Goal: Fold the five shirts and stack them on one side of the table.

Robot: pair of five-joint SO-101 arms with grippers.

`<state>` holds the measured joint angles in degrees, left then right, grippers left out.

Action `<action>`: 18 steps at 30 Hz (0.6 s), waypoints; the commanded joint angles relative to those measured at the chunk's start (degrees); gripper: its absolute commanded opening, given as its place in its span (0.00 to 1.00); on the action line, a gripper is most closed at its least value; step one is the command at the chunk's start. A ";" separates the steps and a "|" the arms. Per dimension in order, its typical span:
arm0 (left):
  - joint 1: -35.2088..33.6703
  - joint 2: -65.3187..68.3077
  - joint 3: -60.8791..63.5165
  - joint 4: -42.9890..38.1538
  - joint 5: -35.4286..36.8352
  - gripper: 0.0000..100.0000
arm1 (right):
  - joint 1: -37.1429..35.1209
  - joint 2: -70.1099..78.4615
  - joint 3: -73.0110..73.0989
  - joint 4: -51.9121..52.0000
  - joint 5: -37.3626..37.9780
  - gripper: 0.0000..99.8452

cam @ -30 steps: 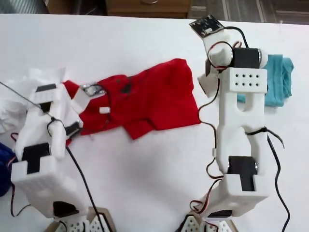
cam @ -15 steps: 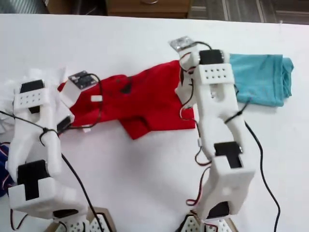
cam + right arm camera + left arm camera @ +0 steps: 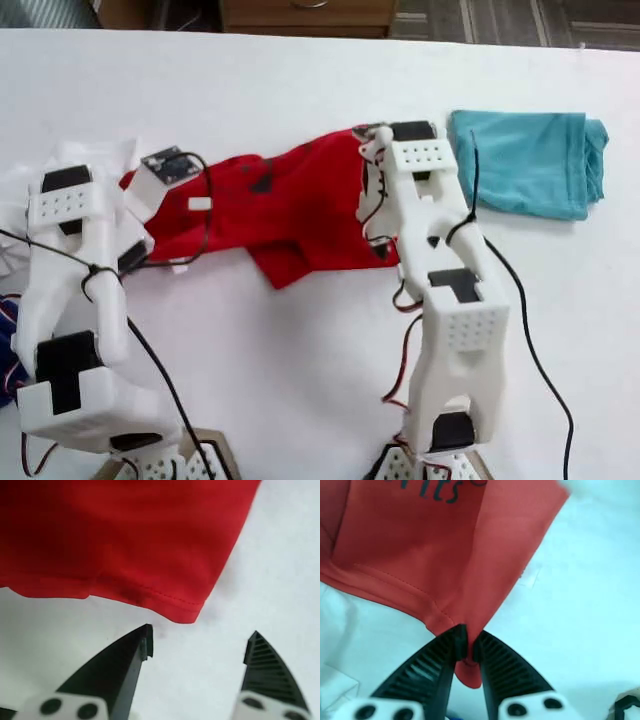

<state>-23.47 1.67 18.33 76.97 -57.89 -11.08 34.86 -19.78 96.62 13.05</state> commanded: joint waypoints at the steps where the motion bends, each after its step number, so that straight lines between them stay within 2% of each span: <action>1: -0.53 -2.81 1.01 -3.34 0.62 0.03 | -1.01 1.19 -0.70 -1.27 -0.62 0.28; 5: -0.44 -2.81 6.73 -8.26 0.62 0.03 | -1.10 2.77 -0.70 -3.74 -0.62 0.23; 8: -0.44 -2.81 9.19 -10.64 0.62 0.03 | -2.51 3.03 -0.70 -4.62 -0.62 0.22; 15: -0.44 -3.16 9.45 -11.16 0.62 0.03 | -4.35 4.88 -0.62 -5.85 -2.20 0.22; 18: -0.44 -3.16 9.45 -10.99 0.62 0.03 | -3.12 6.73 -0.70 -6.29 -4.92 0.17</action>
<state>-23.47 1.49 27.74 66.24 -57.89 -14.77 40.57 -20.04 90.99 10.15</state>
